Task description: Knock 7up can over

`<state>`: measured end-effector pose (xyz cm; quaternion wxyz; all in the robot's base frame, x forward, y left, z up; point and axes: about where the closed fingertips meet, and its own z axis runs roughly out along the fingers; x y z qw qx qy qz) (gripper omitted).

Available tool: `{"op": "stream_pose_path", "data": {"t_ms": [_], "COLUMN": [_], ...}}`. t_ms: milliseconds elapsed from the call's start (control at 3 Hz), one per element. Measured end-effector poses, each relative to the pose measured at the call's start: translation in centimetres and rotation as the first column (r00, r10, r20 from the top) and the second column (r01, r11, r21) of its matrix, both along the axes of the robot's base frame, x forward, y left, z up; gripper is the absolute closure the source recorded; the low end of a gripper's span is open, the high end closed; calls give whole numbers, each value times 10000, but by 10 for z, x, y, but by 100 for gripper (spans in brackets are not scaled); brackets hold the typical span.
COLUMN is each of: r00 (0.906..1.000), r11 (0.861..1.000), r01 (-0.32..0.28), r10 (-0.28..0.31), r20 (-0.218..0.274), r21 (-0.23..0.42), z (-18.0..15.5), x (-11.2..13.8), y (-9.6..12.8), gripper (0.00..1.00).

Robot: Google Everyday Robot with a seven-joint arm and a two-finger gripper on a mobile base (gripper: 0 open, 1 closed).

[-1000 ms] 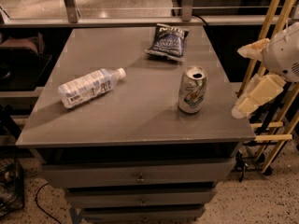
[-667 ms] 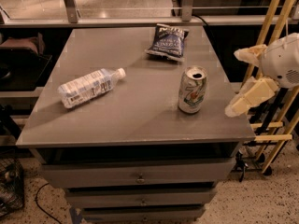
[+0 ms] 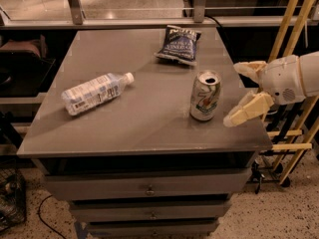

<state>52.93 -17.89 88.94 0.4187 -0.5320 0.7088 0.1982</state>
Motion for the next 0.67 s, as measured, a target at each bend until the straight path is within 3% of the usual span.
{"op": "stream_pose_path", "data": {"t_ms": [667], "r00": [9979], "r11": [9930], "r01": [-475], "r10": [423], "r20": [496], "r21": [1085], "z": [-3], "x": [13], "y": [22], "gripper": [0]}}
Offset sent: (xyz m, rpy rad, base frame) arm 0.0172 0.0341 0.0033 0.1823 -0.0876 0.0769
